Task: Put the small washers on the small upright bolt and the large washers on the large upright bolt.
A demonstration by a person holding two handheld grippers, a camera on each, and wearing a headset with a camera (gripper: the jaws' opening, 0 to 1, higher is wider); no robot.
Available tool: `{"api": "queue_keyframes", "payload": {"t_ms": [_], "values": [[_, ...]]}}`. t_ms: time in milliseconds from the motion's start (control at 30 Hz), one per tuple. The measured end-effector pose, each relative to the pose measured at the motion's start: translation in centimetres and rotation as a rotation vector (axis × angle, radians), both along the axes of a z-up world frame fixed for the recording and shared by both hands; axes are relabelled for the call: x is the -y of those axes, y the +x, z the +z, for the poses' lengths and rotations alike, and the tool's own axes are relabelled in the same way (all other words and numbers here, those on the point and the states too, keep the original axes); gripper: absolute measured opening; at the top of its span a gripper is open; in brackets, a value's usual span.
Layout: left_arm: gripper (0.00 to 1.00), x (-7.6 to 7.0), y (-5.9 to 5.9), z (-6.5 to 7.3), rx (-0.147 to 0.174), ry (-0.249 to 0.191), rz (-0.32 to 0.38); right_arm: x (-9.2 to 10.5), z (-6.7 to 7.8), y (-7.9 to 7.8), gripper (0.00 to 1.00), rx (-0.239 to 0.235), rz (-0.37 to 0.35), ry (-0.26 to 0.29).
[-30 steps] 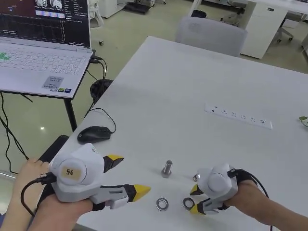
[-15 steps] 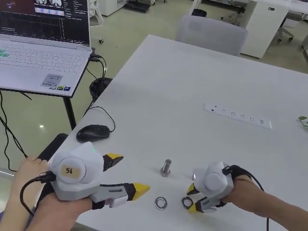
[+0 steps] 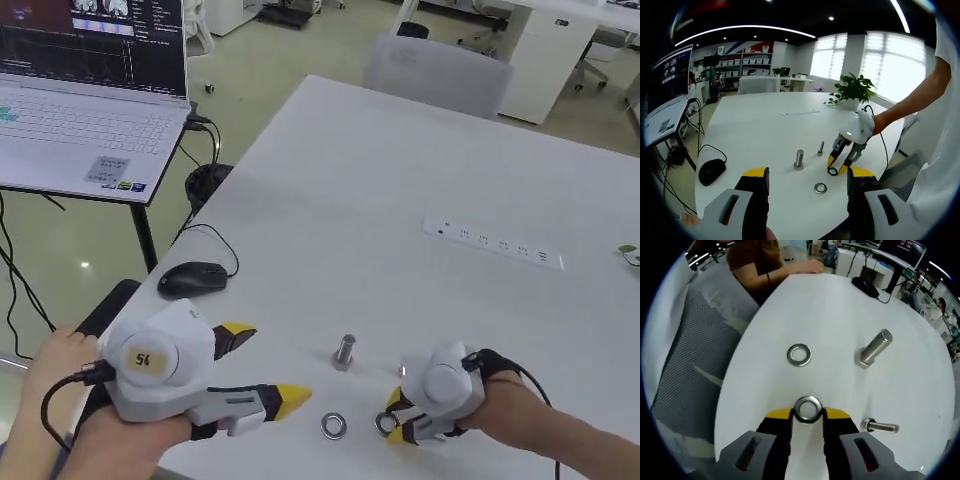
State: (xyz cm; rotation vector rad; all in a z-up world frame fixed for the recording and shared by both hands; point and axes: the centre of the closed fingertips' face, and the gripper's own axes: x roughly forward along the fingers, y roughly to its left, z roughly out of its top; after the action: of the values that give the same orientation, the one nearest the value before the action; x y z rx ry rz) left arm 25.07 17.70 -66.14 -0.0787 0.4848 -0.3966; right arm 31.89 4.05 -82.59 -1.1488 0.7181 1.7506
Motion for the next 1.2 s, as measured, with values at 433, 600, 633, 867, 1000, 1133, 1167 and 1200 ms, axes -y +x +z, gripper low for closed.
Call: {"api": "queue_keyframes", "payload": {"t_ms": [433, 600, 633, 867, 1000, 1133, 1167, 1200], "values": [[0.63, -0.2, -0.1, 0.1, 0.002, 0.003, 0.0, -0.3, 0.4, 0.0, 0.24, -0.016, -0.072, 0.017], [0.63, -0.1, 0.0, 0.1, 0.003, 0.001, 0.0, -0.6, 0.8, 0.0, 0.23, -0.021, -0.09, 0.032], [0.63, -0.2, -0.1, 0.1, 0.003, 0.0, 0.001, -0.7, 0.9, 0.0, 0.23, -0.022, -0.093, 0.037], [0.63, -0.5, -0.3, 0.0, 0.001, 0.004, 0.009, -1.5, 1.9, 0.1, 0.23, -0.014, -0.099, 0.065], [0.63, -0.7, -0.3, 0.1, 0.0, 0.006, 0.011, -2.1, 2.8, 0.4, 0.23, 0.001, -0.1, 0.083], [0.63, -0.6, -0.3, 0.0, -0.001, 0.007, 0.01, -3.3, 4.2, 1.4, 0.23, 0.009, -0.121, 0.126], [0.63, -0.6, -0.3, 0.0, -0.002, 0.007, 0.009, -3.5, 4.5, 1.7, 0.23, 0.01, -0.127, 0.132], [0.63, -0.5, -0.3, -0.1, -0.002, 0.006, 0.008, -3.7, 4.9, 1.9, 0.23, 0.013, -0.132, 0.138]]}}
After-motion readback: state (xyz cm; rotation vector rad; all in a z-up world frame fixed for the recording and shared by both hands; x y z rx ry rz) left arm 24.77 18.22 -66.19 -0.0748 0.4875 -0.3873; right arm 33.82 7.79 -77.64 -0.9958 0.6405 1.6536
